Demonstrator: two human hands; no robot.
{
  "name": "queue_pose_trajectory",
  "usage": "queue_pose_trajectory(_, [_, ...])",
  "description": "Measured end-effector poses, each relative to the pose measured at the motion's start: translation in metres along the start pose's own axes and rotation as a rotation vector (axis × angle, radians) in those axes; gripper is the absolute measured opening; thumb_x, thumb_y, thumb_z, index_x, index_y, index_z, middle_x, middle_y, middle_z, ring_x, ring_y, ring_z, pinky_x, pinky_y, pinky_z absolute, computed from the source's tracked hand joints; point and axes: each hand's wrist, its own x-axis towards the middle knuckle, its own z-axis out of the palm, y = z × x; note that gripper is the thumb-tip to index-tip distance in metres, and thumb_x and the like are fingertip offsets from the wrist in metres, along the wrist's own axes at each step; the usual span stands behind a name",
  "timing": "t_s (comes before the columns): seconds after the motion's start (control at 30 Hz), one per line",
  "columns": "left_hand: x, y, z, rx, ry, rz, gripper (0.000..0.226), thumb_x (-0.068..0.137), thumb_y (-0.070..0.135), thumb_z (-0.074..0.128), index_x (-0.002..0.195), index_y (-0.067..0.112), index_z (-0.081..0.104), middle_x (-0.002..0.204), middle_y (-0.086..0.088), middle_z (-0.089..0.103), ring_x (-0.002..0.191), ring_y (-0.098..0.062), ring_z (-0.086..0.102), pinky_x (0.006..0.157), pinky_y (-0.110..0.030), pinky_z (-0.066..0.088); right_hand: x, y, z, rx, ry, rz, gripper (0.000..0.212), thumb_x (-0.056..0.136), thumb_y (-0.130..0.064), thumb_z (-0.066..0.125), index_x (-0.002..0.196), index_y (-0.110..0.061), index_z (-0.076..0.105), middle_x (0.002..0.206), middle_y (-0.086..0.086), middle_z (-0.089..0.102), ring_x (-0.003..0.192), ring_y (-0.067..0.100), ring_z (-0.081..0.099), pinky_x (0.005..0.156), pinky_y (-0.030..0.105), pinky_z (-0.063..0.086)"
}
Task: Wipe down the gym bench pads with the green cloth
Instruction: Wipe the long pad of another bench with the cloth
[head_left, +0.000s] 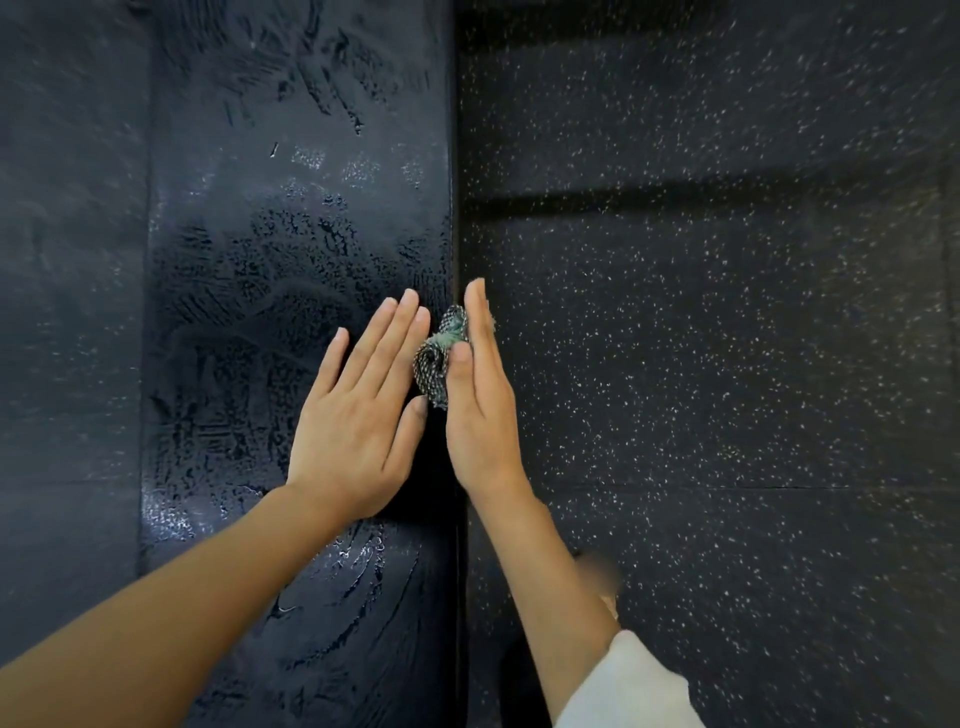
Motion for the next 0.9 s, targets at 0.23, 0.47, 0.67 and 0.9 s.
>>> queue_pose_trajectory(0.23, [0.0, -0.006, -0.003, -0.012, 0.002, 0.029, 0.058, 0.104, 0.03, 0.021, 0.158, 0.011, 0.015, 0.167, -0.003, 0.011, 0.154, -0.016, 0.009, 0.124, -0.041, 0.008, -0.041, 0.009, -0.007, 0.006, -0.07, -0.006, 0.048, 0.106, -0.024, 0.027, 0.149, -0.036, 0.011, 0.161, -0.019, 0.009, 0.147, -0.004, 0.005, 0.119, 0.016, 0.008])
queue_pose_trajectory(0.47, [0.016, -0.028, -0.01, -0.004, 0.004, 0.024, 0.06, 0.103, 0.033, 0.022, 0.159, 0.013, 0.013, 0.167, 0.0, 0.007, 0.154, -0.014, 0.005, 0.124, -0.033, 0.003, -0.081, 0.019, -0.014, -0.022, -0.147, 0.032, 0.048, 0.106, -0.027, 0.027, 0.151, -0.035, 0.01, 0.159, -0.03, 0.005, 0.148, -0.002, 0.004, 0.119, 0.016, 0.007])
queue_pose_trajectory(0.67, [0.055, -0.071, -0.021, 0.032, -0.037, 0.059, 0.061, 0.102, 0.036, 0.02, 0.159, 0.017, 0.009, 0.167, 0.001, 0.005, 0.154, -0.013, 0.002, 0.124, -0.036, 0.002, -0.066, 0.013, -0.01, -0.032, -0.137, 0.04, 0.05, 0.104, -0.039, 0.022, 0.151, -0.036, 0.006, 0.157, -0.034, 0.001, 0.147, -0.004, 0.0, 0.119, 0.017, 0.004])
queue_pose_trajectory(0.9, [0.064, -0.085, -0.025, 0.056, -0.048, 0.168, 0.061, 0.103, 0.035, 0.022, 0.159, 0.015, 0.009, 0.167, 0.0, 0.005, 0.154, -0.015, 0.003, 0.124, -0.042, 0.005, -0.009, 0.005, -0.009, -0.023, -0.082, -0.026, 0.049, 0.105, -0.026, 0.026, 0.152, -0.027, 0.011, 0.161, -0.018, 0.008, 0.149, 0.0, 0.005, 0.123, 0.03, 0.007])
